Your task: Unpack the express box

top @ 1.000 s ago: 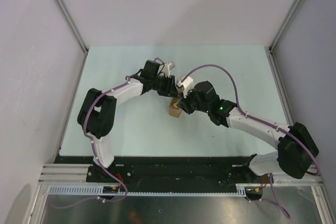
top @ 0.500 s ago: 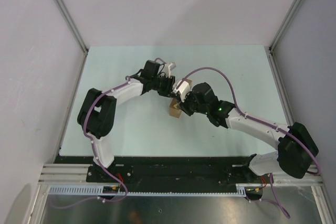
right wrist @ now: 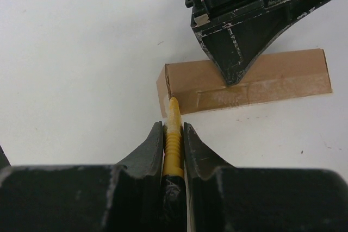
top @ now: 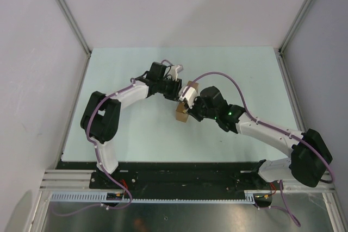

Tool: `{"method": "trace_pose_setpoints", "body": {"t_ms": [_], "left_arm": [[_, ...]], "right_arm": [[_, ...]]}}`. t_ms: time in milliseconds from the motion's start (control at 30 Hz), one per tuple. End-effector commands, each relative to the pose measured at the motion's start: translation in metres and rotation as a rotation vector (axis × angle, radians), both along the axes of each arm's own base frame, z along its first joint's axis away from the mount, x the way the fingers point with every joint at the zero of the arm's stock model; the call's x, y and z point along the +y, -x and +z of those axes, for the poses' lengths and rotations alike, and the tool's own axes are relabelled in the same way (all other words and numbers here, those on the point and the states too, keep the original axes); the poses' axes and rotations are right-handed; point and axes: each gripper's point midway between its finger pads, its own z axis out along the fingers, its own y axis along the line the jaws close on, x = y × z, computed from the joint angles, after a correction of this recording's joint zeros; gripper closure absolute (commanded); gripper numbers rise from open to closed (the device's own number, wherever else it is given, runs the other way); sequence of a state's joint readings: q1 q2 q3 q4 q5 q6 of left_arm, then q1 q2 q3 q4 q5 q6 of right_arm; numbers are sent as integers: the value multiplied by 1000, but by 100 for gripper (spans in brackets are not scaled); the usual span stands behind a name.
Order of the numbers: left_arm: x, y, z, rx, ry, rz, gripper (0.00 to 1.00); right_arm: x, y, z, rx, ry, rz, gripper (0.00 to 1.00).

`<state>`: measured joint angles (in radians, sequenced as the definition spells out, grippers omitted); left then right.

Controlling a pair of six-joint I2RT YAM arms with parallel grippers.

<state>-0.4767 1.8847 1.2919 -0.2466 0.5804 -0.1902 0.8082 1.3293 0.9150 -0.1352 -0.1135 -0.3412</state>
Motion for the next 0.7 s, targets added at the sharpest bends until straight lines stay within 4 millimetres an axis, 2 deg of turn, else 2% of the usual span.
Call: {"method": "trace_pose_setpoints", "body": {"t_ms": [0, 200, 333, 433, 567, 667], "left_arm": [[58, 39, -93, 168, -339, -9, 63], [57, 38, -93, 170, -339, -8, 64], [57, 35, -92, 166, -343, 1, 64], [57, 33, -90, 163, -347, 11, 65], [57, 31, -88, 155, -344, 16, 65], [57, 31, -87, 156, -345, 18, 65]], "right_arm": [[-24, -11, -8, -18, 101, -68, 100], [-32, -12, 6, -47, 86, -89, 100], [-37, -11, -1, -16, 104, -97, 100], [-31, -9, -5, 3, 90, -95, 100], [-18, -7, -27, 48, 108, -86, 100], [-8, -3, -29, 34, 115, -61, 100]]}}
